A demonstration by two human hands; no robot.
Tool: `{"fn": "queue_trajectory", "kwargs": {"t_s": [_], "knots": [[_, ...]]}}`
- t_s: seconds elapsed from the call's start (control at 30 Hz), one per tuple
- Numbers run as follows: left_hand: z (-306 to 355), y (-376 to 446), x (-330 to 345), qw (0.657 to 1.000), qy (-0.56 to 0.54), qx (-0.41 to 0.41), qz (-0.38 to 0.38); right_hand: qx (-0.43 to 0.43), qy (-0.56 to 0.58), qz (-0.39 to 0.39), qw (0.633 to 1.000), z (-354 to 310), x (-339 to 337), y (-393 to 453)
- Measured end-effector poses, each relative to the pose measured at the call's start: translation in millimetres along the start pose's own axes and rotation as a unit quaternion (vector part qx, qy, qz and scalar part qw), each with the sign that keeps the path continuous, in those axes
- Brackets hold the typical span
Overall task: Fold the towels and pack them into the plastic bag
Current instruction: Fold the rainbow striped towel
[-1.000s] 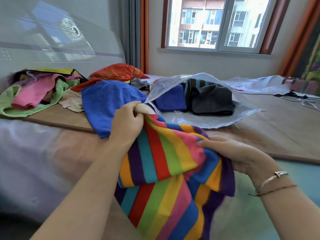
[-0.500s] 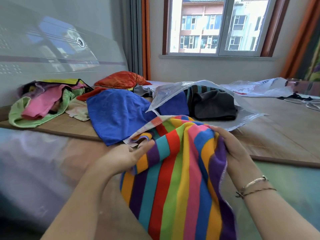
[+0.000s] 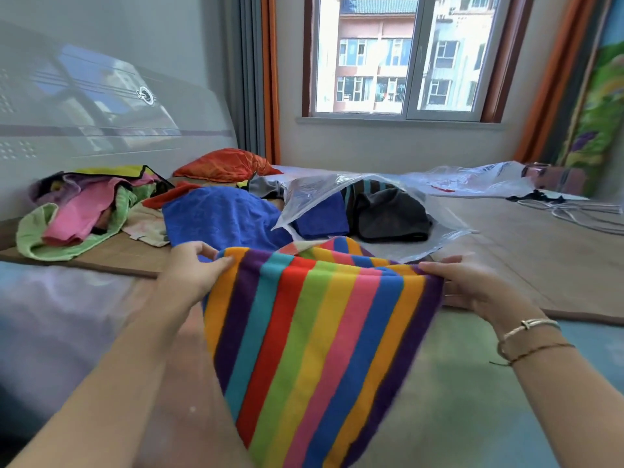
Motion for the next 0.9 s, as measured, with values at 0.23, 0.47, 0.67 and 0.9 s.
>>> {"fn": "queue_trajectory", "kwargs": {"t_s": [0.23, 0.47, 0.67, 0.9], "knots": [[87, -9, -74, 0.986, -0.156, 0.063, -0.009, -0.081, 0.165, -0.183, 0.966, -101, 34, -28], [107, -11, -127, 0.953, -0.286, 0.086, -0.042, -0.055, -0.120, -0.244, 0.961, -149, 103, -27], [93, -1, -160, 0.946, -0.304, 0.066, -0.091, -0.006, -0.307, -0.343, 0.888, -182, 170, -21], [81, 20, -176, 0.976, -0.097, 0.023, -0.191, 0.001, -0.723, -0.359, 0.590, -195, 223, 12]]}}
Point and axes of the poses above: each hand's wrist, its own y-axis towards the middle knuckle, its own x-axis out of the palm, z = x × y, the point moved 10 cm from there along y, towards the middle knuckle, and after that the axes turned 12 degrees about -z, right-handed, at the moved point
